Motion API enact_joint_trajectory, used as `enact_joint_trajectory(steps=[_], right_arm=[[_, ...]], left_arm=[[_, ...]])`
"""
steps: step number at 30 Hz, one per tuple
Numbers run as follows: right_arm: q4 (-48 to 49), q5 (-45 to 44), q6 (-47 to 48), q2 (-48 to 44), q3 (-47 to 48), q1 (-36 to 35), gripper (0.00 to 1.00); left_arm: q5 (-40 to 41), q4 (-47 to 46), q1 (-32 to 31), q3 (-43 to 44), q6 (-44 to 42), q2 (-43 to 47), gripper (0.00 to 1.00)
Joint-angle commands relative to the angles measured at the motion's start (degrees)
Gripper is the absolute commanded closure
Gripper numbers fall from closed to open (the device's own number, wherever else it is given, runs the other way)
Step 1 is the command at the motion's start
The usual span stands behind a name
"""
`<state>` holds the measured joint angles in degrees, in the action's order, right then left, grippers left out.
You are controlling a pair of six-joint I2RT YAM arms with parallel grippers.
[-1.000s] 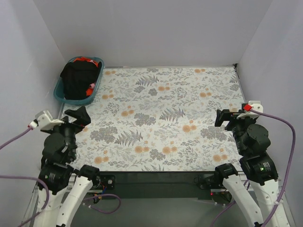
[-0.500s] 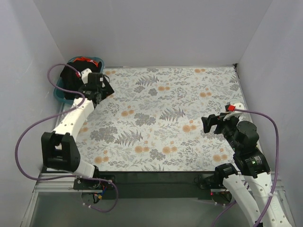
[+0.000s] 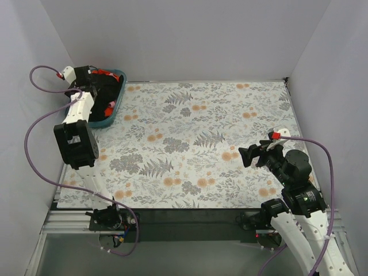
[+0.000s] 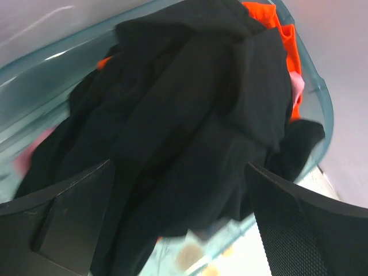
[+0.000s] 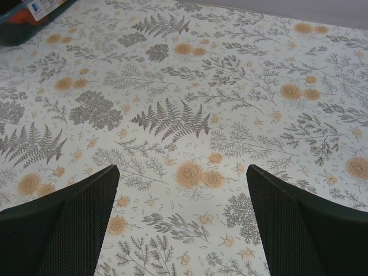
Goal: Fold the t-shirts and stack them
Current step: Grab the tshirt from the pile
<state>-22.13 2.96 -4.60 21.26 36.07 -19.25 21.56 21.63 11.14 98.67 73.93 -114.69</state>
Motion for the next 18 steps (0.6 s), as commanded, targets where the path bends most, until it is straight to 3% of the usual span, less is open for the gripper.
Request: enact_joint_trajectory(steps=[1,6,10,11,13,14,18], right_arm=[[2.44,1.7,0.47,0.27,-0.3,-0.35,0.02],[1.21,3.63,0.73,2.03,0.84,-0.44,0.02],[-1.86,4.51,1.52,5.1,2.42,-0.44,0.02],[-2.12,4.42,1.52,5.46,2.68,-0.44,0.02],[-2.13,4.68,1.61,6.08,2.77,-0.44,0.02],[-2.13,5.03,1.53,6.25,2.86,-0.44,0.02],[-2.13,6.09,1.52,7.4,4.0,-0.36,0.02]], left_arm=[[-0.03,-1.5,-0.06,6.43,-0.28,-4.38,0.05],[1.55,-3.08,-0.06,13.9,-1.42,-11.34,0.09],[0.24,-5.28,-0.06,13.57,-2.56,-13.01,0.38],[-0.98,-5.28,0.03,13.13,-2.56,-13.18,0.55],[-1.7,-5.37,-0.06,11.82,-2.91,-12.31,0.76],[-1.87,-5.98,-0.06,11.28,-3.79,-11.61,0.96],[-0.74,-7.91,-0.15,9.61,-7.04,-5.2,1.0]])
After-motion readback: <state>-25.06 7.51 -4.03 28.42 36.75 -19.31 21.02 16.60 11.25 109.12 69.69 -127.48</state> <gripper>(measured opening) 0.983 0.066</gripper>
